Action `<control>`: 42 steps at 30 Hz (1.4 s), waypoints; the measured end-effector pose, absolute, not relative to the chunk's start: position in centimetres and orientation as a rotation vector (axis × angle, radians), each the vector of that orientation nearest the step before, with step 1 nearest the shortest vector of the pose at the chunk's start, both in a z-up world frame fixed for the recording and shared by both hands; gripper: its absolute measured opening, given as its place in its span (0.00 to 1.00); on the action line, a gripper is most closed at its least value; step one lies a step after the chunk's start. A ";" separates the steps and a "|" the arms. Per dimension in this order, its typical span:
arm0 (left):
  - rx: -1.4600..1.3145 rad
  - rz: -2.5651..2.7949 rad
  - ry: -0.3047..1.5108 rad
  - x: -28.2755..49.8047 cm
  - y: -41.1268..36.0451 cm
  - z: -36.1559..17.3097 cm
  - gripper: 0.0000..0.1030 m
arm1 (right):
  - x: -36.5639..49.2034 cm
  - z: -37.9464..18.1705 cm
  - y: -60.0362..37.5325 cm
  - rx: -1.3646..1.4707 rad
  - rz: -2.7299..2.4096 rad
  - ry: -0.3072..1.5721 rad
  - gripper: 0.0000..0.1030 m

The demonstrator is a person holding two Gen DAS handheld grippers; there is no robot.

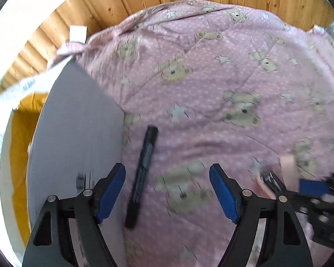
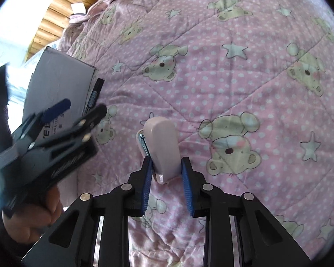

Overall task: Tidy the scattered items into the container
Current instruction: 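Lower left tool onto the black marker and grasp it while right tool holds the stapler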

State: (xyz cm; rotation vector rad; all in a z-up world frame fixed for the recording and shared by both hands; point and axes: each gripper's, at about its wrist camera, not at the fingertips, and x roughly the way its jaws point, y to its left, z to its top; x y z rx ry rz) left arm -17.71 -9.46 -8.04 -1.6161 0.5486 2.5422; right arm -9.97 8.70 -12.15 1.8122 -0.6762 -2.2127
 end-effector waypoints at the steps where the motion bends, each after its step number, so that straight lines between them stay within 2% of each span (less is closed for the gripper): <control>1: -1.629 2.533 0.579 -18.0 -9.3 -8.7 0.77 | -10.0 -12.1 8.5 1.812 -2.214 -0.674 0.26; 3: -1.664 2.489 0.662 -19.0 -8.5 -10.4 0.77 | -10.1 -12.0 8.2 1.812 -2.218 -0.671 0.25; 8: -1.648 2.508 0.619 -20.2 -8.7 -11.1 0.77 | -9.7 -12.1 8.4 1.817 -2.221 -0.686 0.25; 9: -1.658 2.506 0.582 -20.3 -8.9 -11.1 0.75 | -9.6 -12.1 8.5 1.820 -2.220 -0.691 0.25; 10: -1.691 2.487 0.474 -20.9 -9.4 -11.4 0.67 | -9.5 -12.2 8.6 1.823 -2.219 -0.696 0.25; 12: -1.726 2.443 0.193 -21.3 -11.1 -10.8 0.65 | -9.7 -12.1 8.3 1.826 -2.227 -0.702 0.25; 14: -1.715 2.417 0.127 -20.8 -11.4 -10.0 0.61 | -9.6 -12.0 8.6 1.829 -2.234 -0.709 0.25; 16: -1.642 2.440 0.180 -19.5 -11.1 -8.9 0.61 | -9.0 -11.9 9.4 1.836 -2.241 -0.703 0.25; 18: -1.605 2.501 0.399 -18.3 -10.5 -8.9 0.62 | -8.9 -11.9 9.7 1.840 -2.242 -0.696 0.25; 19: -1.615 2.501 0.454 -18.2 -10.3 -9.2 0.62 | -8.9 -12.0 9.7 1.842 -2.241 -0.696 0.25; 24: -1.730 2.396 0.274 -19.3 -11.2 -11.8 0.61 | -8.9 -11.9 9.5 1.844 -2.245 -0.695 0.25; 25: -1.718 2.394 0.252 -19.3 -11.2 -11.8 0.45 | -8.9 -11.9 9.5 1.845 -2.246 -0.692 0.25; 26: -1.706 2.390 0.229 -19.3 -11.2 -11.7 0.36 | -8.9 -11.9 9.4 1.845 -2.247 -0.686 0.25; 27: -1.704 2.389 0.246 -19.2 -10.9 -11.6 0.22 | -8.9 -11.9 9.3 1.846 -2.249 -0.678 0.25; 28: -1.707 2.381 0.258 -19.2 -10.6 -11.5 0.19 | -8.9 -11.9 9.2 1.844 -2.253 -0.664 0.25; 33: -1.734 2.389 0.239 -19.1 -10.2 -11.6 0.23 | -9.3 -11.9 8.7 1.834 -2.262 -0.625 0.27; 35: -1.734 2.405 0.232 -19.1 -10.2 -11.7 0.31 | -9.5 -11.9 8.5 1.829 -2.269 -0.623 0.27; 37: -1.739 2.433 0.216 -19.4 -10.9 -12.0 0.53 | -9.7 -11.8 8.3 1.826 -2.277 -0.613 0.27; 39: -1.733 2.430 0.105 -19.5 -12.0 -12.2 0.56 | -9.9 -11.8 8.2 1.822 -2.284 -0.604 0.25; 41: -1.712 2.412 0.052 -19.6 -12.5 -11.9 0.44 | -9.8 -11.8 8.0 1.821 -2.283 -0.595 0.24; 42: -1.704 2.402 0.030 -19.7 -12.7 -11.8 0.24 | -9.8 -11.7 8.0 1.817 -2.286 -0.594 0.24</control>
